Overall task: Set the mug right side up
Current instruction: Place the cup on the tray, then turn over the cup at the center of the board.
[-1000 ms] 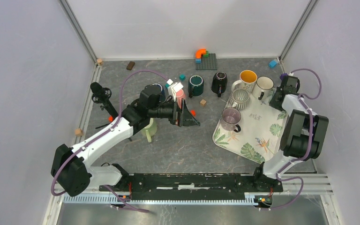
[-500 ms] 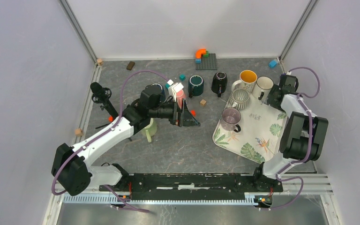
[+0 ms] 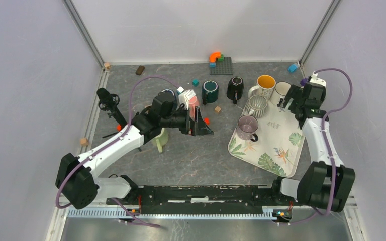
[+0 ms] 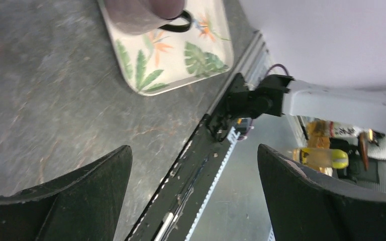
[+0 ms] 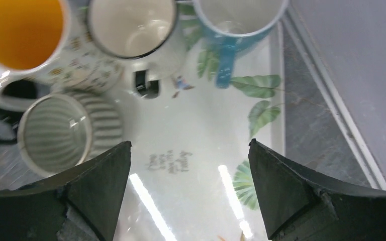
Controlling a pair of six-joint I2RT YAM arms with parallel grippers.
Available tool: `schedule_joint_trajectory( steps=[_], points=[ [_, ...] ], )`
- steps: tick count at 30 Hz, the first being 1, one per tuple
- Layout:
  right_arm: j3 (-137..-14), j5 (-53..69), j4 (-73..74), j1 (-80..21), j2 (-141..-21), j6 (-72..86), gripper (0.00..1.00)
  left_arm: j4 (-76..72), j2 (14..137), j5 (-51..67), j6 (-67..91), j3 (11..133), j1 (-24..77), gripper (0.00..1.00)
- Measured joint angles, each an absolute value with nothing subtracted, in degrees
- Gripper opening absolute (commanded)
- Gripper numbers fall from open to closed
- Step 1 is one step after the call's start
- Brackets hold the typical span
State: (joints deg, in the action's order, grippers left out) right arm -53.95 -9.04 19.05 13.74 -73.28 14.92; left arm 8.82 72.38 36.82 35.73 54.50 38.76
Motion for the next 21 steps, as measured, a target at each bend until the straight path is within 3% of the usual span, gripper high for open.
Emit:
schedule_joint_trajectory(
  steps=[11,21],
  points=[
    [-45.82,-4.40,16.43,0.91,-59.77,15.86,0.95,25.89,59.77,4.69,33.87,50.96,38.76,1.00],
    [-41.63,6.46,12.69,-6.13,-57.63,19.73,0.96,39.35,54.26,-17.23,35.29,45.47,38.76,1.00]
  ],
)
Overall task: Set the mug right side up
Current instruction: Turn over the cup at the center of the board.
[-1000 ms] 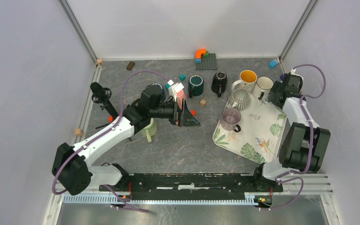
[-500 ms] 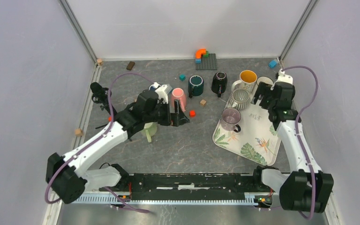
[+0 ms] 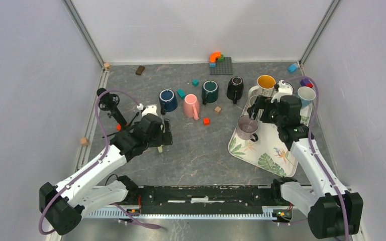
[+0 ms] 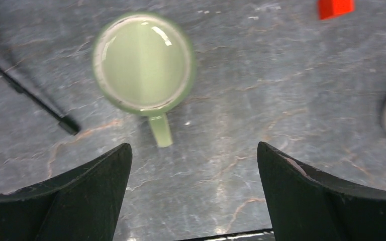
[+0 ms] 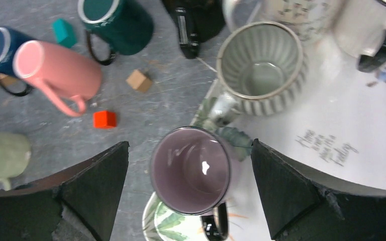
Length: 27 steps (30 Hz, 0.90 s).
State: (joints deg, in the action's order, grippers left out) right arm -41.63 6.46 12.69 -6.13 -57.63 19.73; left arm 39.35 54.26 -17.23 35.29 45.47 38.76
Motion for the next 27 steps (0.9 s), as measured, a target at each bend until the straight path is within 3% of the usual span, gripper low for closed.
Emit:
schedule_joint_trajectory(
  steps=[9,20,27],
  points=[
    [-41.60,13.08,9.78,-9.91,-54.22,21.96,0.97,41.95,56.69,-22.31,38.65,42.74,38.76,0.99],
    [-41.67,16.95,8.62,-11.16,-52.31,23.68,0.97,40.97,66.76,-22.44,38.96,42.74,38.13,0.71],
    [-41.67,18.06,7.44,-11.27,-51.13,24.67,0.97,37.71,70.83,-23.22,38.98,42.70,37.28,0.65]
  ],
)
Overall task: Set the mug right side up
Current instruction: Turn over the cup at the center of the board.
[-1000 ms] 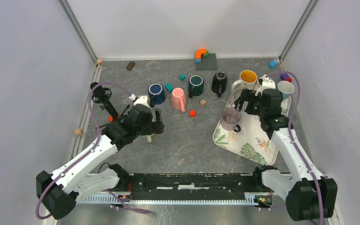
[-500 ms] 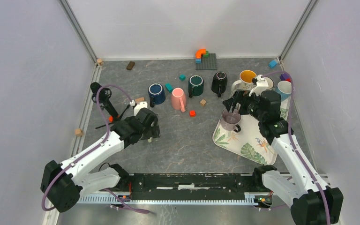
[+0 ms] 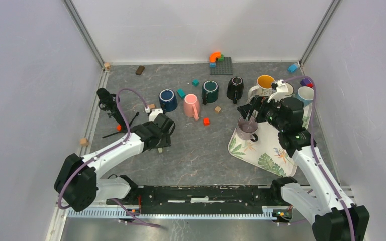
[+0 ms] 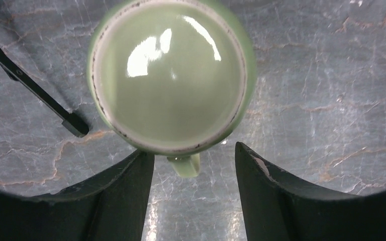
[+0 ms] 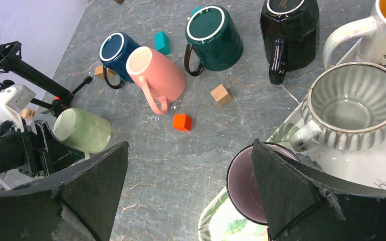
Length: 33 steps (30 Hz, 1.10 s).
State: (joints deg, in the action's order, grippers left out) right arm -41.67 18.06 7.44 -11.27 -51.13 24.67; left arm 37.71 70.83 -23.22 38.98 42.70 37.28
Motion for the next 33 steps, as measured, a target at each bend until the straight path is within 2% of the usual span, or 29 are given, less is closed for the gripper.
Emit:
schedule_joint_trajectory(
  steps=[9,21,24,27,30,33],
  points=[
    [-41.67,18.26,7.29,-11.29,-51.05,24.88,0.97,32.49,71.20,-26.22,39.00,41.58,37.19,0.50],
    [-41.67,18.63,6.92,-11.62,-51.07,25.30,0.97,28.27,70.74,-29.08,40.69,37.71,37.19,0.43],
    [-41.67,18.68,6.92,-11.64,-51.07,25.30,0.97,27.18,69.87,-29.32,40.77,36.84,37.19,0.33],
    [-41.67,18.68,6.92,-11.64,-51.07,25.30,0.97,26.26,69.80,-29.52,40.91,36.67,37.19,0.16],
    [-41.67,18.68,6.92,-11.64,-51.07,25.30,0.97,25.32,69.78,-29.34,40.95,36.58,37.17,0.02],
    [-41.67,18.68,6.92,-11.66,-51.07,25.30,0.97,24.86,69.34,-28.40,40.97,36.42,37.19,0.02]
  ],
)
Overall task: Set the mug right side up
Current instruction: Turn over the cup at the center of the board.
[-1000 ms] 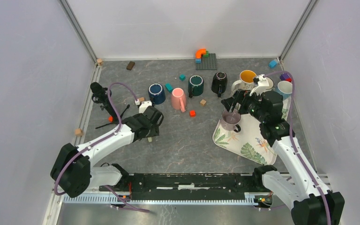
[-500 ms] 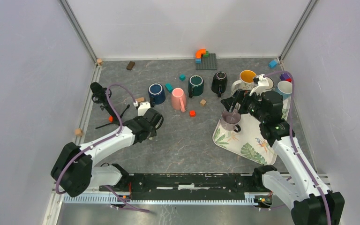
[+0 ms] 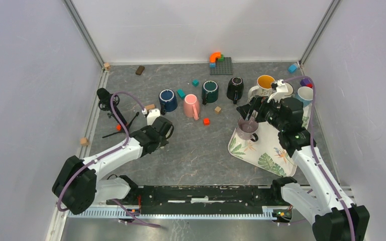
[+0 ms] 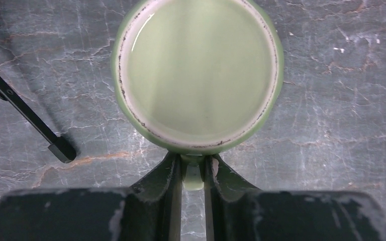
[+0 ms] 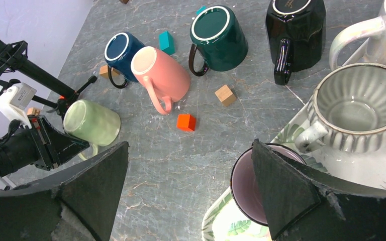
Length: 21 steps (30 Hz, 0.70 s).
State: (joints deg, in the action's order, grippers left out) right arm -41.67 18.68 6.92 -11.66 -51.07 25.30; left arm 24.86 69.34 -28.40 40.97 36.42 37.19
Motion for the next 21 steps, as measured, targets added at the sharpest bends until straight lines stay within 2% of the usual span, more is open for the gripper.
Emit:
schedule_joint_trajectory(
  steps=[12,21],
  points=[
    [-41.15,22.35,3.03,-12.60,-51.99,27.90,0.98,23.44,55.29,-19.55,40.86,36.82,37.19,0.02],
    [-39.57,26.20,-5.52,-18.09,-54.39,33.71,0.98,17.43,52.60,-8.08,40.88,43.09,37.19,0.02]
  ],
)
